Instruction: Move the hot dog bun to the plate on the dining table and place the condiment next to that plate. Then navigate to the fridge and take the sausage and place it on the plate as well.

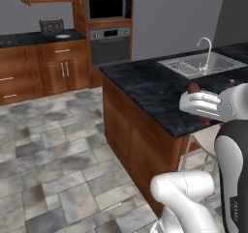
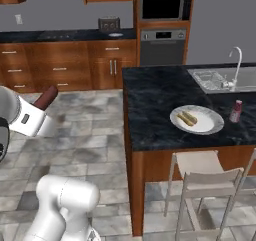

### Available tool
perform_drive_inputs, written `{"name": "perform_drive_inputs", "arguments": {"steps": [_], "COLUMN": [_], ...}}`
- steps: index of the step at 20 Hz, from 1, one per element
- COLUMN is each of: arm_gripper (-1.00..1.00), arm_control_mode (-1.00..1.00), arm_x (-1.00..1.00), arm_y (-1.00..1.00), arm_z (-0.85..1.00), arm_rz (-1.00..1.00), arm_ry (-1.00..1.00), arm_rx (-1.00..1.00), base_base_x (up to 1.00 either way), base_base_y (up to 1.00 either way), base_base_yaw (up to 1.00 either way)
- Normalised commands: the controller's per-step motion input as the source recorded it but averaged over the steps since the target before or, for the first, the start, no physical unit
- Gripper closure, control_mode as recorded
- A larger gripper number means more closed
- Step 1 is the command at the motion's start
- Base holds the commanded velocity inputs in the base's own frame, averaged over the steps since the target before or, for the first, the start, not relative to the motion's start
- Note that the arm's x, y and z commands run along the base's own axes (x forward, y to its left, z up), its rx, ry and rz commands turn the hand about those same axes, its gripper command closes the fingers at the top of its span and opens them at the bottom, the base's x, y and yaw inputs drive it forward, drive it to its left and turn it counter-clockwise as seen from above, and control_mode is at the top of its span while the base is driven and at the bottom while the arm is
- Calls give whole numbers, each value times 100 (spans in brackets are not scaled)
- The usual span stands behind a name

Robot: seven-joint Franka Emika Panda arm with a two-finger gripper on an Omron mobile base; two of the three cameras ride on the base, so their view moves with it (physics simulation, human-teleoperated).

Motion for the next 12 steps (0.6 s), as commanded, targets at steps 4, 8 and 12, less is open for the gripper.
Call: {"name": "perform_drive_inputs", "arguments": {"steps": [4,8,12], "arm_gripper": [100,100,100], "arm_control_mode": [100,100,100], "arm_x": [0,0,0], "arm_y": [0,0,0], "arm_z": [0,0,0], "arm_rz": [0,0,0], "arm_ry": [0,0,0], "arm_rx": [0,0,0], "base_base_x": [9,4,25], "base_base_y": [-100,-100,-99], "base_base_yaw": [4,12,26]}}
